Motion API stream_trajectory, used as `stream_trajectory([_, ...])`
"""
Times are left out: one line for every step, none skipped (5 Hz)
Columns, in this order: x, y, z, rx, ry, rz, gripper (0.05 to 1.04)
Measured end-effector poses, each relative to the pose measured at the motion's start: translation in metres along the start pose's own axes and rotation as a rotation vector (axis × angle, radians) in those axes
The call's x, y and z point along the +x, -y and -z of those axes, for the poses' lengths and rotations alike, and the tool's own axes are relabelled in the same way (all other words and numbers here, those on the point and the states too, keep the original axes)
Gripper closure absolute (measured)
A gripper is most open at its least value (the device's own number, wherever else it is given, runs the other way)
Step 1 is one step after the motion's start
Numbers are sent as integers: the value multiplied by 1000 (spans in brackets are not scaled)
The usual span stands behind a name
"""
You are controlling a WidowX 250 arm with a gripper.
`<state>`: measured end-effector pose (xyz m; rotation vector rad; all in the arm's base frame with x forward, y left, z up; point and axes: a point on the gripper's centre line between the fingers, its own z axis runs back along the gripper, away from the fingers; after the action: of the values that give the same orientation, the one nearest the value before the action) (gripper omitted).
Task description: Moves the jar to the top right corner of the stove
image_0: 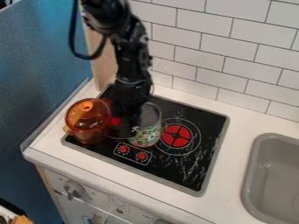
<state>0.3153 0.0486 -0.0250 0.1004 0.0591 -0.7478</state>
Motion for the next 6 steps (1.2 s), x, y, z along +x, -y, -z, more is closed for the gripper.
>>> stream_trajectory([24, 0, -7, 15, 68, 72, 83])
stream_trajectory([47, 7, -7, 3, 117, 166, 83])
stream_trajectory([67, 10, -11, -3, 163, 227, 83])
stream_trajectory([85, 10, -4, -40, 195, 271, 82])
stream_trajectory([108, 10, -3, -62, 239, 326, 83])
stream_trajectory([121, 13, -2, -67, 237, 365, 82])
